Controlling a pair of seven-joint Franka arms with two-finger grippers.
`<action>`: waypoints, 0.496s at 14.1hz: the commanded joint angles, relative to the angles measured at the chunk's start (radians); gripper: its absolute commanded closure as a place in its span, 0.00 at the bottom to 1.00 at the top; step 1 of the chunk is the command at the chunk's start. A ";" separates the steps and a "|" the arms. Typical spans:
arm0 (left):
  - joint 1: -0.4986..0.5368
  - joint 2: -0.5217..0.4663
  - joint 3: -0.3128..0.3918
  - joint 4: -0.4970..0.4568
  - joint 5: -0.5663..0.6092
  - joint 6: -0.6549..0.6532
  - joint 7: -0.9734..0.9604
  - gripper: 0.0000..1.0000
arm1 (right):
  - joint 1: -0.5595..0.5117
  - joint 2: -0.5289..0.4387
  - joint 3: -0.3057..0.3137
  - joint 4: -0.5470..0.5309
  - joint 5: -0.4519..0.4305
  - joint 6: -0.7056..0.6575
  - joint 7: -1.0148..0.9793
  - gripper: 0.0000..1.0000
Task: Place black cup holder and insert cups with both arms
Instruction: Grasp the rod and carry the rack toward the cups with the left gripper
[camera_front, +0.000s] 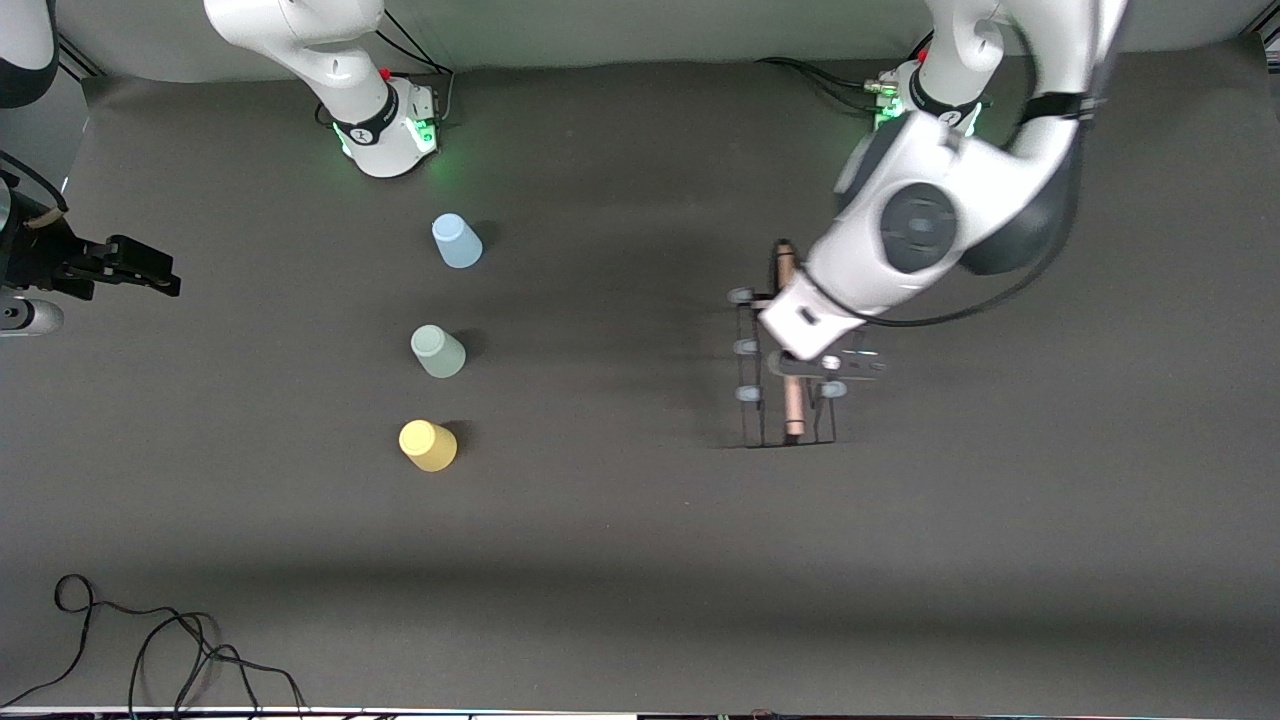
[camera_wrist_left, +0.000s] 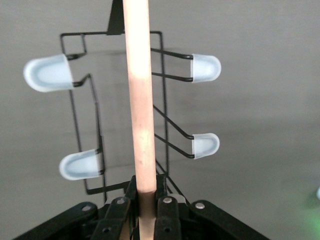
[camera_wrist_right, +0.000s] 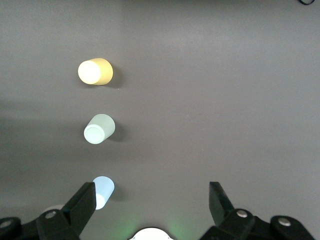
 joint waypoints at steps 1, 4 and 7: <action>-0.135 0.120 0.019 0.142 0.004 -0.007 -0.124 1.00 | 0.001 -0.012 0.000 -0.006 -0.017 -0.003 -0.016 0.00; -0.201 0.146 0.018 0.143 -0.008 0.098 -0.169 1.00 | 0.001 -0.012 0.000 -0.006 -0.017 -0.003 -0.016 0.00; -0.269 0.210 0.016 0.181 -0.010 0.181 -0.223 1.00 | 0.001 -0.012 0.000 -0.007 -0.017 -0.003 -0.016 0.00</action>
